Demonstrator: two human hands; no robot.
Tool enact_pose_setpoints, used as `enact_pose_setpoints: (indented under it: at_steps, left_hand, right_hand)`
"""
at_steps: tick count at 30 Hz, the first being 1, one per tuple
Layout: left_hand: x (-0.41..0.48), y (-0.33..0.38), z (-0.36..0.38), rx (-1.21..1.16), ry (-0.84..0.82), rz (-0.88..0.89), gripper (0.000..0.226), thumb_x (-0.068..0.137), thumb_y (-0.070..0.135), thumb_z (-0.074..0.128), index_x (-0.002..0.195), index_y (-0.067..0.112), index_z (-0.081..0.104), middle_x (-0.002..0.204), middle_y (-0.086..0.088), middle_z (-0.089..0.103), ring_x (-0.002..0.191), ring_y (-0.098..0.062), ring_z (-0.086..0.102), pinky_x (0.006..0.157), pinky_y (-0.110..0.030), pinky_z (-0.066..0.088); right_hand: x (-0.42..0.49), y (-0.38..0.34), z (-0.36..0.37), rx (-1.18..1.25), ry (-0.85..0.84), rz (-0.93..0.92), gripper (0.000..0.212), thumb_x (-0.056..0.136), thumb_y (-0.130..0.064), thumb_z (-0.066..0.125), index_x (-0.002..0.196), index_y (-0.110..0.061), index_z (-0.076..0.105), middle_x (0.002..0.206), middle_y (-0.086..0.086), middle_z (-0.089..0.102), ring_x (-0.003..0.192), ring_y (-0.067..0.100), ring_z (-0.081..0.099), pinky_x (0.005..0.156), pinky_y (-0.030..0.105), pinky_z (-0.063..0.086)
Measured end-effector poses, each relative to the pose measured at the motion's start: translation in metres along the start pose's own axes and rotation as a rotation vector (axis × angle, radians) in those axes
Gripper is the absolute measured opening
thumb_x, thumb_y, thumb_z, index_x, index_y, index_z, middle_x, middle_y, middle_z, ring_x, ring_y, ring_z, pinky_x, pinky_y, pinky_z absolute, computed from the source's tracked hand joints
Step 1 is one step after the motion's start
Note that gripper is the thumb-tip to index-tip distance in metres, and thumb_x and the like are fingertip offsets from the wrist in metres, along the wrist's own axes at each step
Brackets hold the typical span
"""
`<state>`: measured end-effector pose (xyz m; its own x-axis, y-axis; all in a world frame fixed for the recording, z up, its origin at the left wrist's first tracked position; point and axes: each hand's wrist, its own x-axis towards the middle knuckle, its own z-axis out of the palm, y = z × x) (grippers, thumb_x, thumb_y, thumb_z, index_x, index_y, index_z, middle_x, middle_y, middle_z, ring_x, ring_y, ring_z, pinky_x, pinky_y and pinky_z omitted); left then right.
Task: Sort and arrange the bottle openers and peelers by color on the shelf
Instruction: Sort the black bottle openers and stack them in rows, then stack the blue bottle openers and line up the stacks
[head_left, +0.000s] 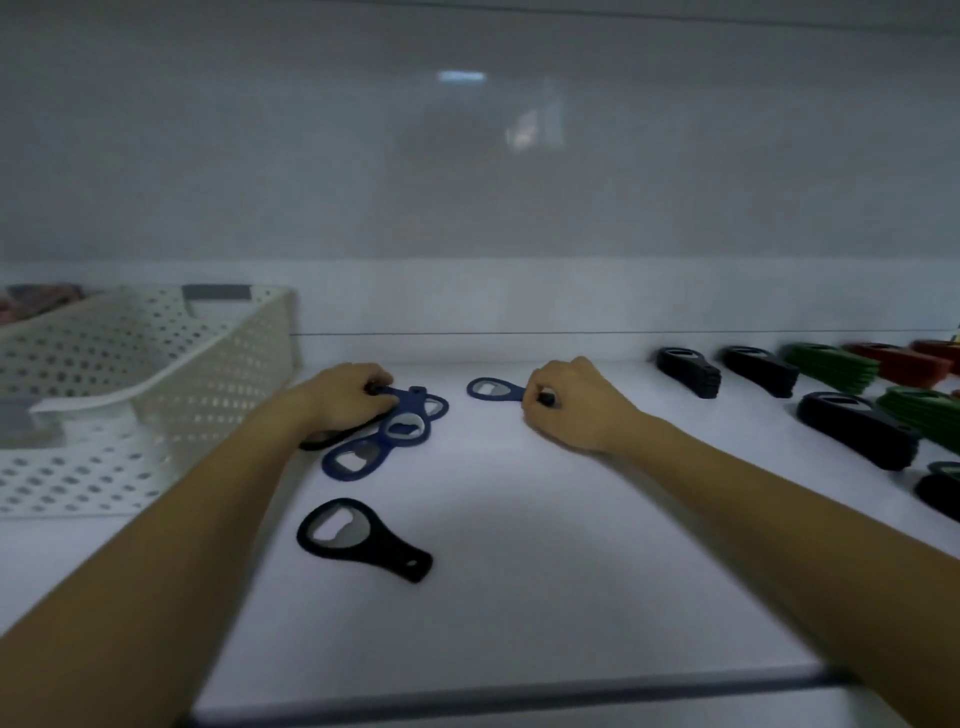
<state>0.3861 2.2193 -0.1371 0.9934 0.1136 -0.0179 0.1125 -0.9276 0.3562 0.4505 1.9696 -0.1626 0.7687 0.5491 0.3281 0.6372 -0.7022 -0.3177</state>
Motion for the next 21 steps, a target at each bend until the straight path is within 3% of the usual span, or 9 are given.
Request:
enact_pose_setpoints:
  at_steps: [3,7,10,12,15,18,21]
  left_hand:
    - [-0.005,-0.006,0.004,-0.145,0.015,0.032,0.044,0.095,0.022,0.051,0.136,0.011,0.043,0.137,-0.005,0.048,0.122,-0.020,0.047,0.096,-0.021,0.031]
    - [-0.007,-0.013,-0.006,-0.385,0.125,0.093,0.037,0.093,-0.002,0.046,0.130,0.004,0.047,0.133,-0.012,0.052,0.123,-0.022,0.049,0.098,-0.022,0.036]
    - [-0.006,-0.017,-0.007,-0.174,0.169,0.077,0.042,0.096,0.008,0.044,0.138,0.011,0.041,0.142,-0.008,0.043,0.131,-0.023,0.041,0.103,-0.024,0.031]
    - [-0.005,-0.020,-0.004,-0.007,0.077,0.017,0.042,0.098,0.015,0.040,0.140,0.012,0.037,0.145,-0.008,0.040,0.131,-0.025,0.039,0.104,-0.026,0.029]
    - [-0.006,-0.022,-0.004,-0.030,0.056,-0.009,0.040,0.097,0.014,0.045,0.136,0.013,0.042,0.137,-0.008,0.049,0.122,-0.025,0.047,0.097,-0.026,0.034]
    - [-0.011,-0.023,-0.009,-0.175,0.108,-0.013,0.043,0.091,0.007,0.055,0.132,0.015,0.046,0.125,-0.007,0.056,0.106,-0.020,0.055,0.086,-0.024,0.042]
    - [-0.014,-0.021,-0.010,-0.261,0.083,0.019,0.039,0.088,-0.002,0.056,0.123,0.014,0.052,0.114,-0.004,0.061,0.092,-0.017,0.057,0.075,-0.028,0.050]
  right_hand:
    - [0.009,-0.024,0.013,-0.007,0.118,-0.065,0.028,0.088,-0.030,0.050,0.104,-0.012,0.064,0.109,0.007,0.059,0.103,0.026,0.049,0.087,0.034,0.041]
    - [0.021,-0.061,0.020,0.138,-0.103,-0.206,0.040,0.089,-0.043,0.053,0.120,-0.020,0.060,0.118,0.005,0.058,0.112,0.021,0.047,0.099,0.036,0.036]
    - [0.022,-0.067,0.028,0.159,-0.134,-0.245,0.034,0.090,-0.037,0.054,0.117,-0.019,0.061,0.103,-0.003,0.058,0.098,0.017,0.053,0.087,0.033,0.041]
    - [0.022,-0.059,0.025,0.060,-0.090,-0.165,0.032,0.091,-0.030,0.051,0.119,-0.017,0.060,0.111,0.000,0.060,0.105,0.021,0.052,0.091,0.034,0.041]
    - [0.018,-0.037,0.023,-0.161,0.031,-0.083,0.031,0.091,-0.024,0.047,0.120,-0.018,0.058,0.122,0.003,0.059,0.114,0.024,0.046,0.097,0.030,0.032]
    - [0.012,-0.031,0.023,-0.099,0.114,-0.052,0.031,0.091,-0.017,0.047,0.120,-0.014,0.059,0.123,0.003,0.058,0.116,0.023,0.044,0.097,0.027,0.028]
    - [0.009,-0.041,0.021,0.059,0.131,-0.137,0.033,0.087,-0.021,0.047,0.116,-0.014,0.062,0.118,0.002,0.062,0.114,0.022,0.048,0.097,0.028,0.033]
